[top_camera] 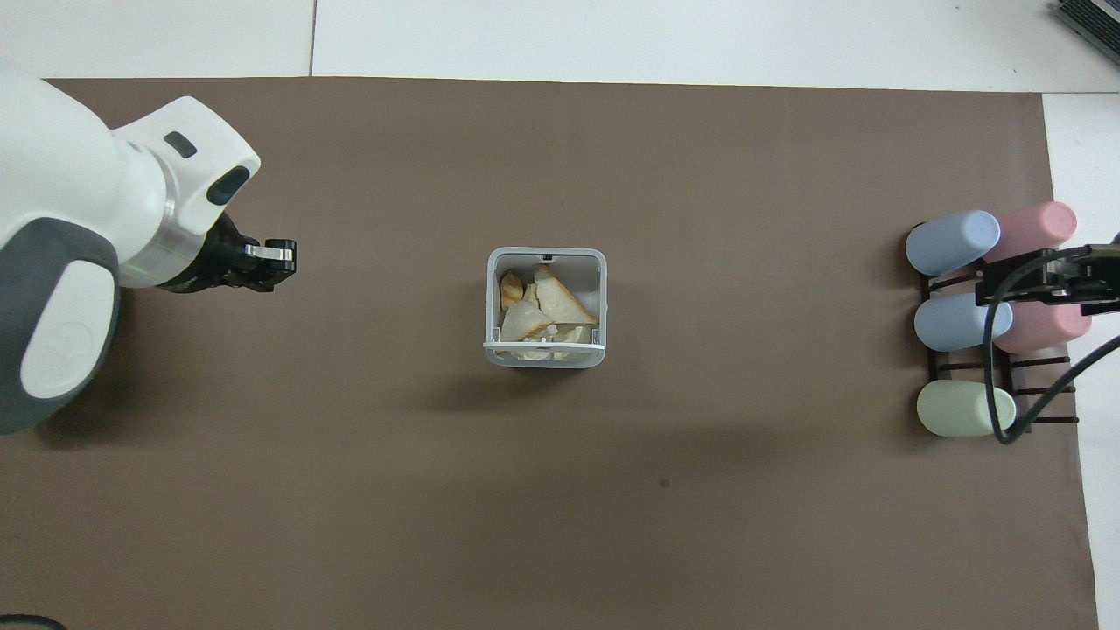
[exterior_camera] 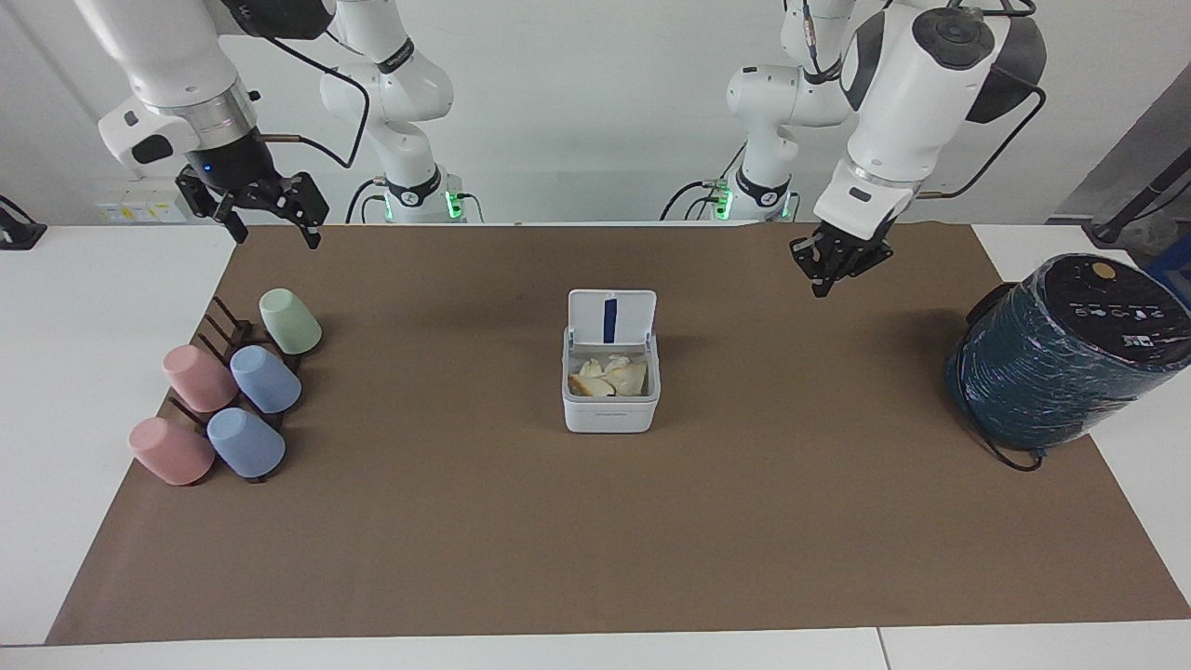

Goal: Close trash can lid
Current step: 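Move the left gripper toward the raised lid of the white trash can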

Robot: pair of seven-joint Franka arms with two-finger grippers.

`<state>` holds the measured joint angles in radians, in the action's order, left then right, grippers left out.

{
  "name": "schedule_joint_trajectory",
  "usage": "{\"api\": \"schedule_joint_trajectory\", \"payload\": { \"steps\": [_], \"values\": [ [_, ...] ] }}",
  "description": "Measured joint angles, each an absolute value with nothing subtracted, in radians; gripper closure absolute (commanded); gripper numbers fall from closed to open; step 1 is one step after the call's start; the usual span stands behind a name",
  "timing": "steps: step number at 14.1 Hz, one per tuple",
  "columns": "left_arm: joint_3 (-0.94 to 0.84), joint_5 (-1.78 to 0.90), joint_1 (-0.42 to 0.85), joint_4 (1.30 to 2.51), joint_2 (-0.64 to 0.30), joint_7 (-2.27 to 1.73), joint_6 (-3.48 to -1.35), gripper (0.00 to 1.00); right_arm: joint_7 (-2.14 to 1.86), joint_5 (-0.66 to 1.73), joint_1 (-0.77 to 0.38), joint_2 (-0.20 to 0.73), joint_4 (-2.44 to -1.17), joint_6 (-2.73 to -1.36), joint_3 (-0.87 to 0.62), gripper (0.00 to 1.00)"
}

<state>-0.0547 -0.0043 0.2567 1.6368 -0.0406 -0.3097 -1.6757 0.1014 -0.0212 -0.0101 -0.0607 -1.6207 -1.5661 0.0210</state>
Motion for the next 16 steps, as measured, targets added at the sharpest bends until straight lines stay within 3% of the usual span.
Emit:
{"api": "schedule_joint_trajectory", "payload": {
  "steps": [3, 9, 16],
  "values": [
    [-0.056, -0.063, 0.309, 1.678, -0.018, -0.405, -1.692, 1.0, 0.101, -0.021, -0.01, -0.061, -1.621, -1.566, 0.021, 0.0],
    [-0.059, -0.181, 0.454, 1.853, 0.038, -0.608, -1.921, 1.0, 0.101, -0.021, -0.01, -0.061, -1.621, -1.566, 0.021, 0.0],
    [-0.06, -0.221, 0.563, 1.93, 0.048, -0.649, -1.992, 1.0, 0.101, -0.021, -0.01, -0.061, -1.621, -1.566, 0.021, 0.0]
  ]
}}
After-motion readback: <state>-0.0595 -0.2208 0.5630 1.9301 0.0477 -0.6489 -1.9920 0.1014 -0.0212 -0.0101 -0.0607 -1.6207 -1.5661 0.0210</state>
